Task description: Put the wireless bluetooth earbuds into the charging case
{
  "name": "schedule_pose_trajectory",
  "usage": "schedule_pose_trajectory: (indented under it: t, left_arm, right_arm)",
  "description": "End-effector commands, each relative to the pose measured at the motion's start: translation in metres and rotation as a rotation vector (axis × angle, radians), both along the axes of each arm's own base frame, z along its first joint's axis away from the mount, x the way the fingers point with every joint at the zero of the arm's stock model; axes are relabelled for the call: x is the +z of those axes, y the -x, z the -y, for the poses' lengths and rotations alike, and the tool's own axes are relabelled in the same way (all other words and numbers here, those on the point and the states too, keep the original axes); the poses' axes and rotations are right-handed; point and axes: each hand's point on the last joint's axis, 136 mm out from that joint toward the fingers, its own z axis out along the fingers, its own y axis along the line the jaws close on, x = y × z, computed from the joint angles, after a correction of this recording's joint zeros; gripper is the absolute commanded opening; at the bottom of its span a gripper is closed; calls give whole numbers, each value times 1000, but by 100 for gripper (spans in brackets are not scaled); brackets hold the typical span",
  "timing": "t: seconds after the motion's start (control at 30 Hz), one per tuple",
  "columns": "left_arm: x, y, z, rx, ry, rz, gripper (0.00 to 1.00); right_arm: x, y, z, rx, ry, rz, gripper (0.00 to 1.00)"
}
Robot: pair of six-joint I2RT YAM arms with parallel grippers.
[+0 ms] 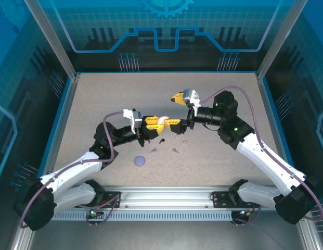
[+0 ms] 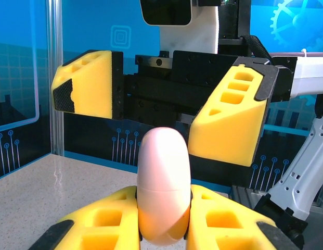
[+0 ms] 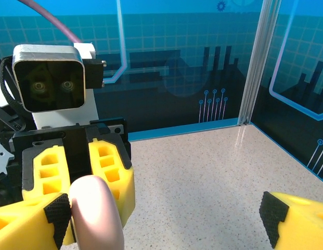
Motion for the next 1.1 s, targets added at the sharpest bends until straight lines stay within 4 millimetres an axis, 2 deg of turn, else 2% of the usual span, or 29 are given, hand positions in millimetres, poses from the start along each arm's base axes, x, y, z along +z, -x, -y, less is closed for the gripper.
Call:
schedule_pose_trajectory:
  t: [0.0,0.7,0.83,1.07]
  left_arm:
    - [24,10,-1,-26,31,86,5]
    - [19,10,-1,-18,13,81,5]
    - [18,9,-2,-11,10,78,5]
    - [18,8,-2,-5,7,78,4]
  right_arm:
    - [12,-4,-1,-24,-3,34,96]
    - [21,-21,-3,-50,4,4,97]
    - [19,-4,-4,41,6,19,100]
    - [-2,14,-3,112,50,-12,100]
